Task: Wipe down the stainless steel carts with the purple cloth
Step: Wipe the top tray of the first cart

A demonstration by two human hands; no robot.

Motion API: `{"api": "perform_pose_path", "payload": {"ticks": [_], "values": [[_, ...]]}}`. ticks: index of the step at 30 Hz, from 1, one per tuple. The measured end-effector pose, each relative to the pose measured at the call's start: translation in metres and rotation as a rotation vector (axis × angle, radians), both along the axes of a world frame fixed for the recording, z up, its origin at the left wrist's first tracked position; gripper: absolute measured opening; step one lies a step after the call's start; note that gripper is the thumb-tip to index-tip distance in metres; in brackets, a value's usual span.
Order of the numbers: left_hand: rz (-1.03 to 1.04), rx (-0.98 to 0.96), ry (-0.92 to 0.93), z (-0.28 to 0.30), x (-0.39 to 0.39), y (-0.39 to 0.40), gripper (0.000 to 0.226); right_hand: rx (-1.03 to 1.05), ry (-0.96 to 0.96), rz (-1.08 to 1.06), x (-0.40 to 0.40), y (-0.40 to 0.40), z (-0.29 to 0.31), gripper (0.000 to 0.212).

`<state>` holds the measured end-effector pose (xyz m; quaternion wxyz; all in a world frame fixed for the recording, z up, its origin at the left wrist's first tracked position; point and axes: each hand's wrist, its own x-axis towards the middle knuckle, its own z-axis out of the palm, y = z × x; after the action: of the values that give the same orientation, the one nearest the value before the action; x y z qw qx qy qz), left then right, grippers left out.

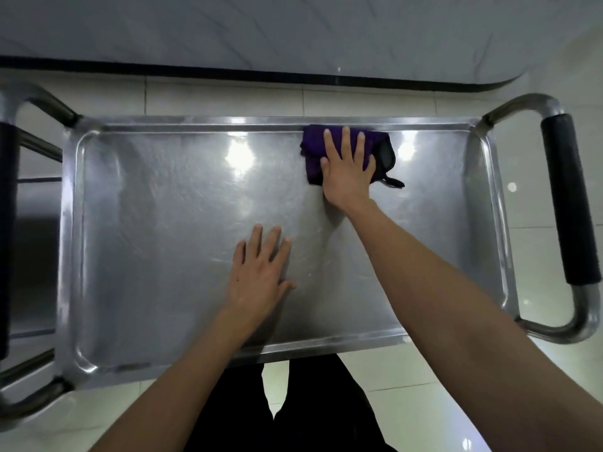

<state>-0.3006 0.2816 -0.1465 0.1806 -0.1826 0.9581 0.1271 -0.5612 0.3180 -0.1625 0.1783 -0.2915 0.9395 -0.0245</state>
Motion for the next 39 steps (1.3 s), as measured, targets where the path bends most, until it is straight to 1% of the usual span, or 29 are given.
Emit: {"api": "perform_pose_path", "payload": {"ticks": [3, 7, 13, 19, 22, 24, 27, 31, 36, 39], "values": [[0.093, -0.006, -0.055, 0.000, -0.002, 0.006, 0.088, -0.028, 0.041, 0.037, -0.015, -0.022, -0.003, 0.057], [0.128, 0.009, -0.073, 0.000, -0.006, 0.008, 0.085, -0.044, 0.062, 0.051, -0.028, -0.034, -0.004, 0.057], [0.148, 0.022, -0.072, 0.000, -0.006, 0.007, 0.088, -0.063, 0.078, 0.157, -0.012, 0.001, -0.003, 0.055], [0.146, -0.004, -0.055, 0.004, -0.007, 0.005, 0.089, -0.066, 0.067, 0.226, 0.055, 0.066, -0.004, 0.055], [0.138, 0.026, -0.056, 0.004, -0.001, 0.002, 0.089, -0.054, 0.066, 0.224, 0.098, 0.103, -0.004, 0.055], [0.109, 0.049, -0.064, 0.005, 0.006, -0.007, 0.089, -0.036, 0.058, 0.222, 0.126, 0.125, -0.002, 0.056], [0.033, 0.033, -0.061, 0.005, 0.015, -0.016, 0.088, -0.011, 0.045, 0.212, 0.165, 0.154, 0.000, 0.057], [0.030, 0.032, -0.026, 0.003, 0.022, -0.012, 0.083, 0.036, 0.058, 0.185, 0.216, 0.179, 0.002, 0.058], [0.005, 0.027, 0.001, 0.000, 0.028, -0.012, 0.085, 0.068, 0.043, 0.145, 0.277, 0.202, 0.006, 0.060], [-0.008, 0.029, 0.021, 0.000, 0.029, -0.014, 0.084, 0.074, 0.030, 0.143, 0.298, 0.209, 0.007, 0.057]]}}
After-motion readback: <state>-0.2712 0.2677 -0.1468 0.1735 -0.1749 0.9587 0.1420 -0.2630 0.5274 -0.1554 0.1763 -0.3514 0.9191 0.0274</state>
